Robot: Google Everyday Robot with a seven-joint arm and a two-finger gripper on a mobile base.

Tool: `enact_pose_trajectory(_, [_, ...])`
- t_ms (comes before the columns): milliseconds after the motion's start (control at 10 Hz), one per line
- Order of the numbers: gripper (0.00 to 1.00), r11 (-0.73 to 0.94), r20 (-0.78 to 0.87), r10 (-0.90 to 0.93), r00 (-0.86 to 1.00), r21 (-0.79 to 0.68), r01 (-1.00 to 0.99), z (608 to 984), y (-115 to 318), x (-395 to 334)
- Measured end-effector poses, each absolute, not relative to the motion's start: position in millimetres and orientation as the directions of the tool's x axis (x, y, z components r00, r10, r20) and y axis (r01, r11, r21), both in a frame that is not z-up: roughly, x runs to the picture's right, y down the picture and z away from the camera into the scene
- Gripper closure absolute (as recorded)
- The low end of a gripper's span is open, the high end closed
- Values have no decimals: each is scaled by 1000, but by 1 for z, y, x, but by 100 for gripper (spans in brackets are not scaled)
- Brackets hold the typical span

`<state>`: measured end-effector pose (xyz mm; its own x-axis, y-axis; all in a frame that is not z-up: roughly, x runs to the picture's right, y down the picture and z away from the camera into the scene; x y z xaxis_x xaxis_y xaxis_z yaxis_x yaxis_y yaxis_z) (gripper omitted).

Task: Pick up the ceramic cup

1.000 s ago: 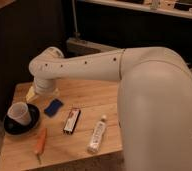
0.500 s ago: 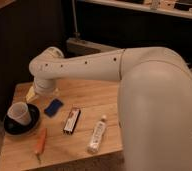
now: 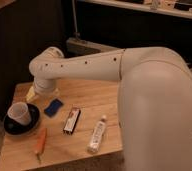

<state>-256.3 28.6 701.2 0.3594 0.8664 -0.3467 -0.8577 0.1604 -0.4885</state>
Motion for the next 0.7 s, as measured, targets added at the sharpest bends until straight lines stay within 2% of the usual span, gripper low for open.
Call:
enact_pose_trajectory(500, [20,142,-365,860,357,-501,-854,706,29,-259])
enact_pose_trajectory(700, [20,108,-411,839,356,-516,-850,728,40,-269])
